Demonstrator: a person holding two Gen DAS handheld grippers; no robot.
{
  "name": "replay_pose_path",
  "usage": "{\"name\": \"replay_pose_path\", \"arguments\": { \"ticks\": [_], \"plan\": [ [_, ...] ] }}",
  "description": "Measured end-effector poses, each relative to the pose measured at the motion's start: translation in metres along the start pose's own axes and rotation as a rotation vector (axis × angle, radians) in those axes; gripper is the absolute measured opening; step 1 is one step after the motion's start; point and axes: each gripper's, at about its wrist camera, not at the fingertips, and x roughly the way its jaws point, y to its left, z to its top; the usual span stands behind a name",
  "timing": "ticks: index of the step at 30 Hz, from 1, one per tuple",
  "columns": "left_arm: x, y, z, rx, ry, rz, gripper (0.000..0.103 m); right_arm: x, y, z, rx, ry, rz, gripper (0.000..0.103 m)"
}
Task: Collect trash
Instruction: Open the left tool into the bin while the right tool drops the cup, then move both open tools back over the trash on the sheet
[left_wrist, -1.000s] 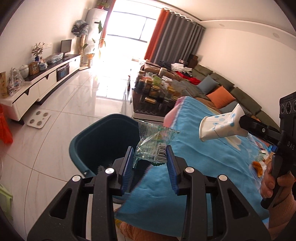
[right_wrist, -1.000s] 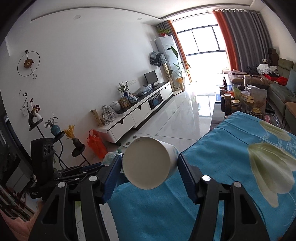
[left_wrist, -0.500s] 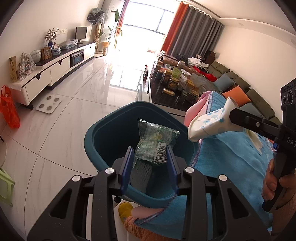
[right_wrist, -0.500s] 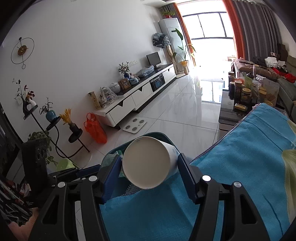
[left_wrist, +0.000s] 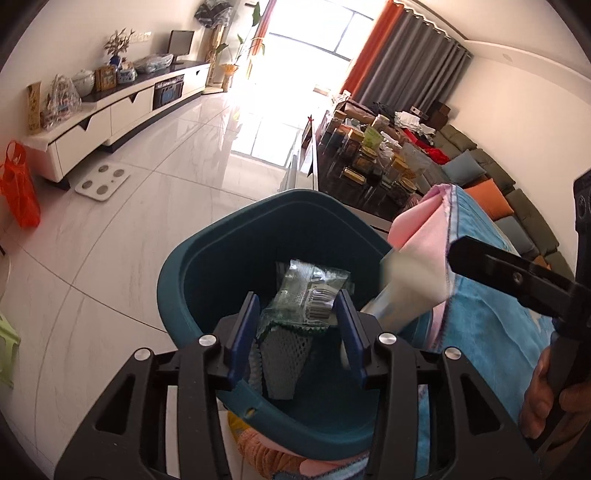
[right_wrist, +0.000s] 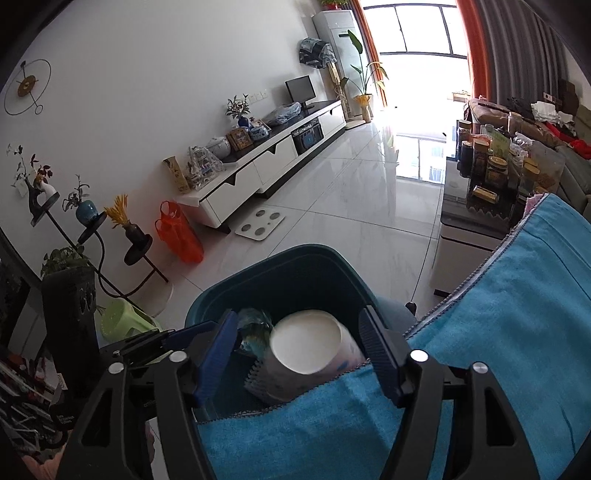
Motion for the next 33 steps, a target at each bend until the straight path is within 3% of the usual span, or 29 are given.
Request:
{"name": "replay_pose_path", "arguments": {
  "ticks": [9,17,26,33],
  "plan": [
    [-0.010,-0.011,-0.005,0.015,-0.036,0.006,0.054,-0.030,-0.010,-0.011,0.017,-0.052,0.019,0.071],
    [-0.061,-0.062,-0.019,0.161,-0.141,-0.122,0.064,-0.104,-0.028,-0.039,-0.007,-0.149,0.004,0.071],
    [-0.068,-0.163,-0.057,0.364,-0.077,-0.321,0.065,-0.195,-0.073,-0.100,0.057,-0.246,-0.163,0.071],
    [-0.053,-0.237,-0.097,0.488,0.013,-0.420,0.065,-0.260,-0.113,-0.157,0.193,-0.308,-0.328,0.071]
  ]
}}
